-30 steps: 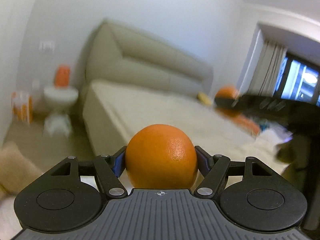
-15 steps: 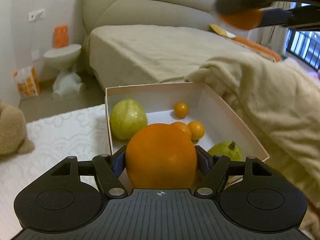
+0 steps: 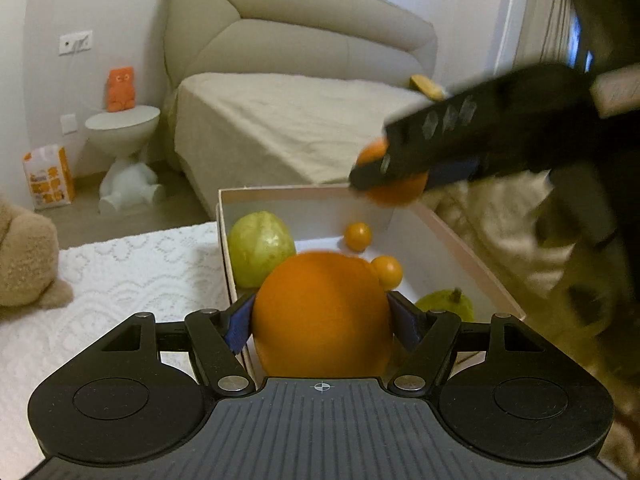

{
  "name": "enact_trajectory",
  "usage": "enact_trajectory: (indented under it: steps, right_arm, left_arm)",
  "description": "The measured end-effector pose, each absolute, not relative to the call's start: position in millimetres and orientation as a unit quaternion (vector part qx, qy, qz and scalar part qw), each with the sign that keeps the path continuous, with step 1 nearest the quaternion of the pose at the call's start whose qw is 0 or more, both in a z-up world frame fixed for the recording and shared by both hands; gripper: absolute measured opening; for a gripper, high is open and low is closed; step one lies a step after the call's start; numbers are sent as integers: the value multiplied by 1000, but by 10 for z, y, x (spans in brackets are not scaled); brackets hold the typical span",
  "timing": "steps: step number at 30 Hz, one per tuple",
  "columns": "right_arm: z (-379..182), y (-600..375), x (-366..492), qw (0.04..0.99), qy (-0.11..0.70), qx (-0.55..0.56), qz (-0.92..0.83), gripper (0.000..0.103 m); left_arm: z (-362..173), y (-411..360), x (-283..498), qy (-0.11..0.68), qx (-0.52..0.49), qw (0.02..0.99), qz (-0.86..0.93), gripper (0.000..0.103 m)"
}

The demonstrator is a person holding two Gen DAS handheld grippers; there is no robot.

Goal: Organize fruits
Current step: 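Carry the large orange and mandarin over the pink box, then open both grippers to drop the orange and mandarin into the box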

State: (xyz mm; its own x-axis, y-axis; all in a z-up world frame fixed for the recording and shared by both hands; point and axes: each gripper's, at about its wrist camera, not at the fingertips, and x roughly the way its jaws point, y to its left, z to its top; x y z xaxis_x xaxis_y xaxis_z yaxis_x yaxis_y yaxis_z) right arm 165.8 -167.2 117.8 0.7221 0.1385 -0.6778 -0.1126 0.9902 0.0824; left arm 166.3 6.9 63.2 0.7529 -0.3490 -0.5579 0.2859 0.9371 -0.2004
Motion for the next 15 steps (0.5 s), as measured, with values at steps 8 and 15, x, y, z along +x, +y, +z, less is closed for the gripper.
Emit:
enact_trajectory:
  steps: [8,15]
  right_arm:
    - [909,-1703,1832,914,396,57,71,69]
    - [1169,-1741,1266,942,327,59,51,80]
  left_arm:
    - [902,309,1463,266,-80,945,-171,73]
    - [836,473,884,256,-103,954,-118,73]
